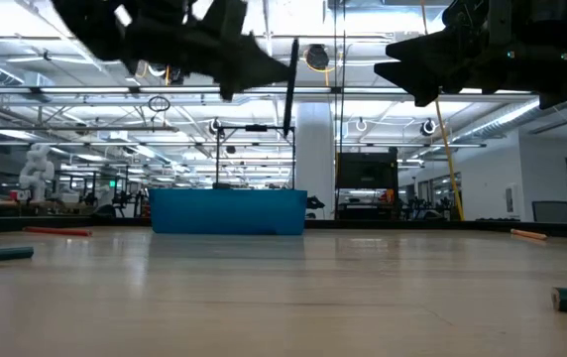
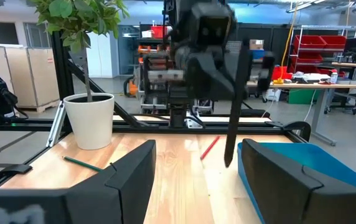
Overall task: Sort pens & pencils
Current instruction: Put the black pen into the blue bin, then put the yellow pencil into the gray bin
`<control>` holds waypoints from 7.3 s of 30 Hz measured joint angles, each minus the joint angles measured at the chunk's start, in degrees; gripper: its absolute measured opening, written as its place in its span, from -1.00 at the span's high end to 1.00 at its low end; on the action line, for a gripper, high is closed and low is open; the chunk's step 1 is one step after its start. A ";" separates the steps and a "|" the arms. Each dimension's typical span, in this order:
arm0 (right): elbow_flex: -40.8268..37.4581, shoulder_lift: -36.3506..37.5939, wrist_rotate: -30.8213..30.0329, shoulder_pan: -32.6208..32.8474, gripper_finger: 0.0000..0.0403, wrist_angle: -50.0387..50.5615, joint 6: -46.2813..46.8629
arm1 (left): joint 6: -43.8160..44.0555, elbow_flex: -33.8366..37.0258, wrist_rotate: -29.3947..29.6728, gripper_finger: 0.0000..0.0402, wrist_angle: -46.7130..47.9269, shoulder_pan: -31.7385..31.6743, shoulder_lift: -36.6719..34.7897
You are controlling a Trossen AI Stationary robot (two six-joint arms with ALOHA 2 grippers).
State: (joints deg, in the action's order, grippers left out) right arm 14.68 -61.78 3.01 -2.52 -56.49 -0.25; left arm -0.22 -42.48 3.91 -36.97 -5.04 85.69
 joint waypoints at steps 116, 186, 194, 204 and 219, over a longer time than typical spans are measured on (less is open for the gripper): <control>9.85 -10.05 -34.16 12.87 0.15 105.20 100.46 | 0.51 7.21 17.08 -0.12 14.62 3.32 -18.01; 10.14 -4.11 -42.79 20.94 1.00 87.90 79.63 | 1.17 7.21 17.00 -0.12 14.96 3.36 -18.01; 10.16 -4.15 -35.89 20.53 1.00 87.95 79.54 | 1.85 7.21 16.99 -0.12 14.95 3.37 -18.01; 10.16 -4.15 -33.48 20.48 1.00 87.97 78.75 | 2.02 7.21 16.99 -0.12 14.95 3.37 -18.01; 10.19 -4.13 -26.38 17.21 0.37 80.99 65.35 | 2.01 7.21 16.99 -0.12 14.91 3.37 -18.01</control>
State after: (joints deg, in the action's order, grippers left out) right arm 24.86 -65.91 -23.38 14.68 24.51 65.10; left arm 1.80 -35.27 20.91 -22.06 -1.67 67.68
